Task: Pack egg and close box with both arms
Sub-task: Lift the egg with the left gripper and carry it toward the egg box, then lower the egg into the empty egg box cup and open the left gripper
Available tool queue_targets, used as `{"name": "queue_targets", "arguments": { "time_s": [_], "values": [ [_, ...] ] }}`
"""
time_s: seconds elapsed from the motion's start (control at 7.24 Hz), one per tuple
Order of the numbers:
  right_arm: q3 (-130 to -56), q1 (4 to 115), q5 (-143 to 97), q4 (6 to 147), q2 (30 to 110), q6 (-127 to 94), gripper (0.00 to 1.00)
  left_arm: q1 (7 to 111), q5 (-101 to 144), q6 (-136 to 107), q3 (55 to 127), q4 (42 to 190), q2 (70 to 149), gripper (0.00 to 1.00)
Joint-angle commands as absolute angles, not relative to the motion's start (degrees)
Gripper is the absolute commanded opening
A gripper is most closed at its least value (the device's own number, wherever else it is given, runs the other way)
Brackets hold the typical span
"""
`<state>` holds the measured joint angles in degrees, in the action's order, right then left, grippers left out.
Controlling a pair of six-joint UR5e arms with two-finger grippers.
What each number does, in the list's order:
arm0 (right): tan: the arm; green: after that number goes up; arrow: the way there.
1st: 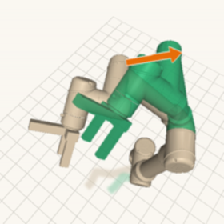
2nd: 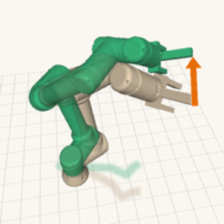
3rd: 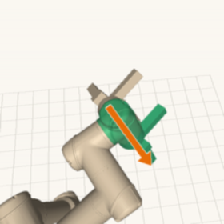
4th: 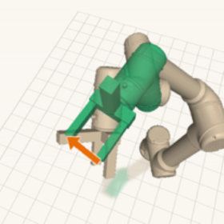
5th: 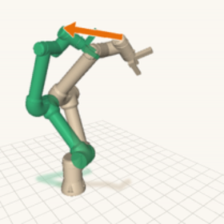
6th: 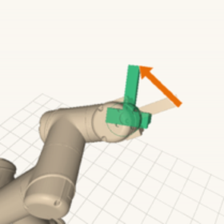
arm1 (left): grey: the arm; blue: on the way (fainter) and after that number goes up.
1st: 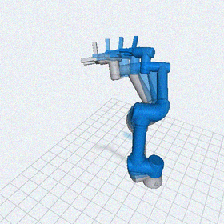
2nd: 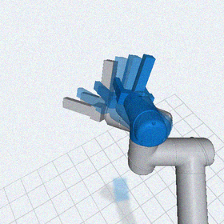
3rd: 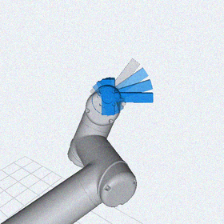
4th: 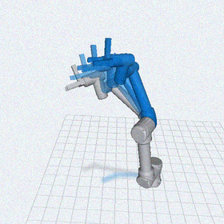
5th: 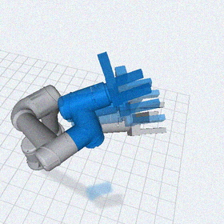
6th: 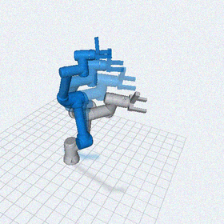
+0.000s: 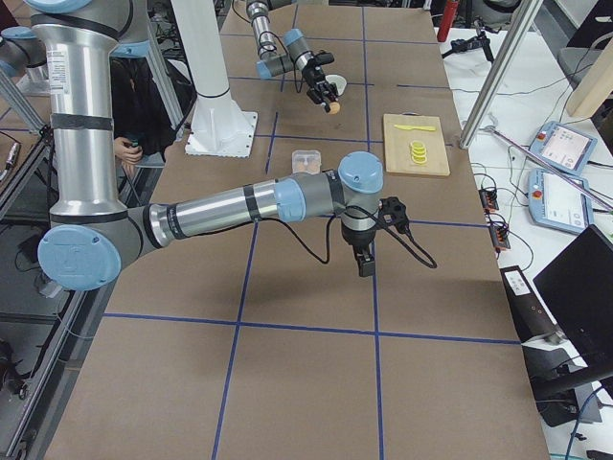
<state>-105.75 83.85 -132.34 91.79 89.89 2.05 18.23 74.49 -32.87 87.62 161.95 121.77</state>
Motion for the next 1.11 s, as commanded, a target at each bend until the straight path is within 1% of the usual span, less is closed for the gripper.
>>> {"name": "queue_targets", "arguments": {
  "time_s": [0.0, 0.28, 0.41, 0.69, 0.83, 0.97],
  "values": [
    [-105.7, 83.8, -132.4, 91.8, 89.9, 2.0, 1.0, 15.3, 73.6, -20.1, 82.7, 168.2, 125.6, 0.0],
    [-105.7, 83.8, -132.4, 91.8, 90.2, 2.1, 1.0, 13.3, 75.8, -12.8, 74.3, 174.6, 130.6, 0.0],
    [-105.8, 83.8, -132.3, 91.8, 90.2, 2.1, 1.0, 13.2, 76.0, -11.3, 71.2, 174.8, 133.1, 0.0],
    [-106.0, 84.0, -132.2, 91.8, 90.4, 2.1, 1.0, 12.8, 75.9, -10.9, 67.6, 174.8, 135.3, 0.0],
    [-106.0, 84.1, -132.2, 91.8, 90.4, 2.1, 1.0, 12.4, 76.0, -10.9, 66.3, 174.9, 135.7, 0.07],
    [-106.0, 84.3, -132.2, 91.8, 90.3, 2.1, 1.0, 11.2, 76.1, -10.9, 66.4, 174.9, 135.9, 0.09]
  ]
}}
